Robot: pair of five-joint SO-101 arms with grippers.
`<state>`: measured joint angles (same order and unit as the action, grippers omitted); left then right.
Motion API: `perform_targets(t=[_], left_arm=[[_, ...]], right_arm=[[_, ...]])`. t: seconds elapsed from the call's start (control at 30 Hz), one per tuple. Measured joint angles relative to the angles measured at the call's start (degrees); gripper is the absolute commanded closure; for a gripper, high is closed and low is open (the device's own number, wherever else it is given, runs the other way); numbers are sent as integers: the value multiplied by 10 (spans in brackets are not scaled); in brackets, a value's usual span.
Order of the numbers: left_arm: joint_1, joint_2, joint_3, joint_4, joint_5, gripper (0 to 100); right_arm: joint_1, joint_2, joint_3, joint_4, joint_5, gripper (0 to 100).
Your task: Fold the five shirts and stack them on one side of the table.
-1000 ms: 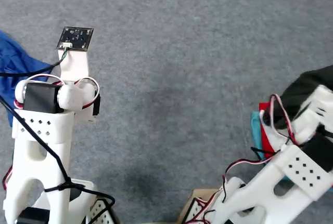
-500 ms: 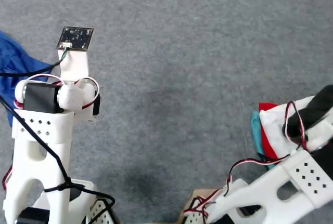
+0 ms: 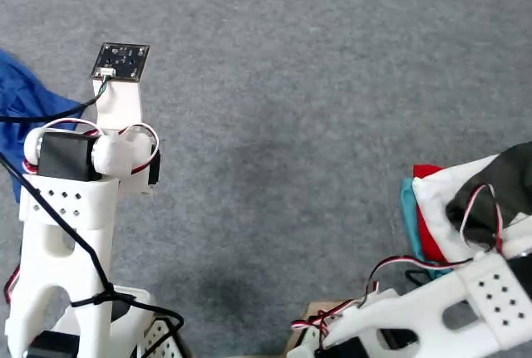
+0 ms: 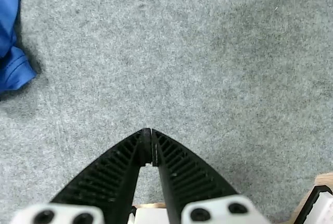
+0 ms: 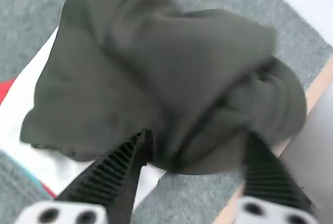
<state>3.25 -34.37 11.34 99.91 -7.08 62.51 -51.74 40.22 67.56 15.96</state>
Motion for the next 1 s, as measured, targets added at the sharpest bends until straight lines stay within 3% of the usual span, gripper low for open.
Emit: perform_targets(t=[0.3, 0.4, 0.6, 0.67, 0.8, 1.0], left_arm=[[0, 0, 0, 0, 0, 977], [0, 0, 0, 0, 0, 977], [-12, 0, -3, 0, -1, 973], [-45, 0, -11, 0, 3, 930], [-152, 5, -25, 0, 19, 785], [-335, 69, -61, -22, -8, 772]], right_arm=[[-3, -150, 0, 18, 5, 616], [-39, -193, 18, 29, 4, 620], [-184, -240, 66, 54, -72, 834], [-251, -241, 66, 60, -96, 887], [-405, -241, 66, 61, -139, 869], [-584, -183, 66, 78, -208, 846]])
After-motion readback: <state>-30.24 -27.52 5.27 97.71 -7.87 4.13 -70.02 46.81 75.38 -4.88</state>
